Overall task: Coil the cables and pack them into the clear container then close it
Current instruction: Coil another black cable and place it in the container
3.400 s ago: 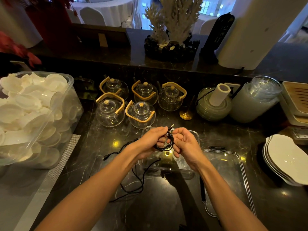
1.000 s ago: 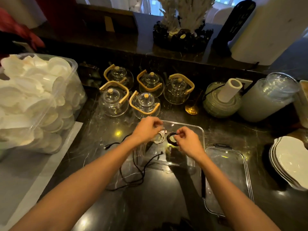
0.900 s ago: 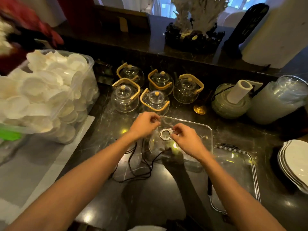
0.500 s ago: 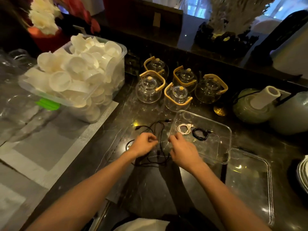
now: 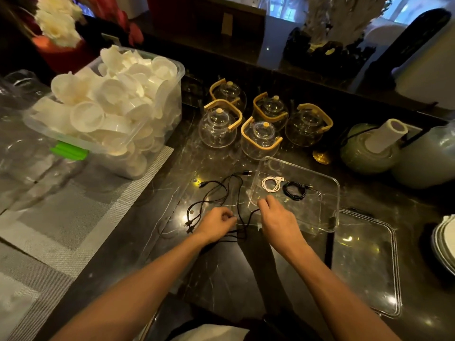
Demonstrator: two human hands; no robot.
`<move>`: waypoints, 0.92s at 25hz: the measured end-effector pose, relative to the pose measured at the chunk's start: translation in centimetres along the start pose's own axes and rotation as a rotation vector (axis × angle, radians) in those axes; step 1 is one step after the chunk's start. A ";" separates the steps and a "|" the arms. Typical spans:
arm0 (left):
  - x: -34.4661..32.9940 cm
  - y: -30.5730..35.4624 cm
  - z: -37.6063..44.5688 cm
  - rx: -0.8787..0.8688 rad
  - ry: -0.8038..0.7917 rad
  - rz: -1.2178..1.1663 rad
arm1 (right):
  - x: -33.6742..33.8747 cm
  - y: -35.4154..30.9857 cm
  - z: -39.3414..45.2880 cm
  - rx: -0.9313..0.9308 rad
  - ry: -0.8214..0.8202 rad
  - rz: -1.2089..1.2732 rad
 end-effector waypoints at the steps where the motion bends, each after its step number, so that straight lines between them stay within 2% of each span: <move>1: 0.2 0.4 0.4 0.029 0.018 -0.110 | 0.1 0.0 -0.3 0.001 0.034 0.051; 3: 0.8 1.6 1.2 0.081 0.031 -0.240 | 0.5 -0.3 -0.8 -0.013 0.089 0.184; 5: 1.3 2.7 2.0 0.105 0.007 -0.258 | 1.1 -0.6 -1.0 -0.055 0.131 0.387; 7: 1.5 3.8 2.5 0.099 -0.073 -0.313 | 1.8 -0.6 -0.8 -0.098 0.204 0.534; 9: 2.1 4.9 2.0 0.064 -0.152 -0.351 | 2.7 -0.4 -0.3 -0.121 0.262 0.567; 12: 4.0 5.4 0.9 -0.016 -0.180 -0.170 | 4.7 -0.1 1.0 -0.186 0.310 0.627; 14: 5.8 5.7 0.1 -0.088 -0.123 -0.108 | 6.7 -0.1 1.9 -0.235 0.377 0.661; 18: 10.2 6.2 -1.0 -0.249 0.125 -0.207 | 11.4 -0.2 3.8 -0.277 0.560 0.765; 23: 12.5 6.6 0.1 -0.337 0.248 -0.178 | 16.2 -0.5 5.8 -0.251 0.559 1.109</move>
Point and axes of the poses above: each hand's wrist, its own z-axis towards the middle knuckle, its own x-axis out of the back of the hand, y = z × x, the point moved 2 cm from there along z, towards the middle knuckle, and after that the axes turned 13 degrees about z, right-handed, at the moved point
